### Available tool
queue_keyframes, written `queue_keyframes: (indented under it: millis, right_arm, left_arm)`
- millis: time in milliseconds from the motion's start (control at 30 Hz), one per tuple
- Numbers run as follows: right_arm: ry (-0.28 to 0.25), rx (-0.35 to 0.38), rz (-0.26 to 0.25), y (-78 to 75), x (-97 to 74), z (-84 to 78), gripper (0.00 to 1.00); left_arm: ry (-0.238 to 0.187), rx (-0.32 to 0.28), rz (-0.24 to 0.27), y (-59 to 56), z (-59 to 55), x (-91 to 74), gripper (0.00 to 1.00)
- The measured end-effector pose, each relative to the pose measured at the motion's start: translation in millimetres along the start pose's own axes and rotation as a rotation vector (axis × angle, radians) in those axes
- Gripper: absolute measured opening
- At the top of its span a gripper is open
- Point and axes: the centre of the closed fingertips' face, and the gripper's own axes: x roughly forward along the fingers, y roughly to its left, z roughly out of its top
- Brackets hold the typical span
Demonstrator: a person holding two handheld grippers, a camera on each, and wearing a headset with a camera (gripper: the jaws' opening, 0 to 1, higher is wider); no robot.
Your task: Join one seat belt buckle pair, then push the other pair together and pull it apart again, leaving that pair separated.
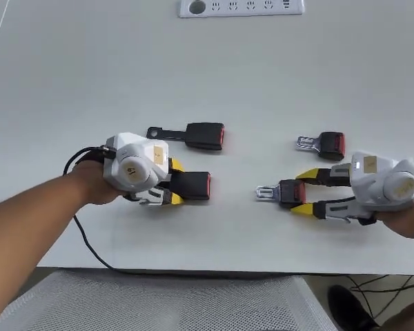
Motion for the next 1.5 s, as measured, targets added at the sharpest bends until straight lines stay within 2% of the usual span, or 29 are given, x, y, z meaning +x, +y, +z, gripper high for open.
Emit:
queue_keyframes:
  millis: [467, 600, 800, 900, 1000, 1133, 1167, 1300, 1500]
  right_arm:
    - [-0.056, -0.014, 0.023, 0.5, 40.2, 33.4, 0.34]
    - [-0.062, -0.003, 0.026, 1.0, 52.1, 35.3, 0.34]
    - [-0.079, -0.020, 0.042, 4.0, 67.1, 48.9, 0.34]
    - [-0.075, -0.031, 0.044, 4.1, 70.7, 50.2, 0.34]
    - [-0.084, -0.009, 0.044, 1.3, 73.5, 53.4, 0.33]
    - [-0.084, -0.022, 0.053, 5.2, 81.5, 60.0, 0.33]
    - [-0.076, -0.034, 0.052, 4.8, 81.0, 60.3, 0.33]
    - [-0.087, -0.005, 0.053, 5.0, 78.3, 60.8, 0.33]
    - [-0.077, 0.010, 0.051, 6.5, 80.9, 62.4, 0.33]
  left_arm:
    - [0.020, -0.001, 0.003, 1.2, -2.3, 1.9, 0.33]
    - [0.022, -0.002, 0.004, 2.0, -3.0, 3.0, 0.33]
    - [0.028, 0.002, 0.002, 1.9, -2.9, 3.8, 0.33]
    - [0.033, 0.006, 0.001, 2.0, -2.9, 3.9, 0.33]
    - [0.029, 0.009, 0.002, 2.5, -2.6, 3.8, 0.33]
    - [0.035, 0.017, 0.000, 1.7, -2.7, 4.0, 0.33]
    - [0.033, 0.016, -0.001, 1.6, -2.9, 3.8, 0.33]
    - [0.022, 0.001, 0.004, 1.4, -3.3, 3.5, 0.33]
    - [0.027, 0.015, 0.002, 0.2, -3.6, 3.2, 0.33]
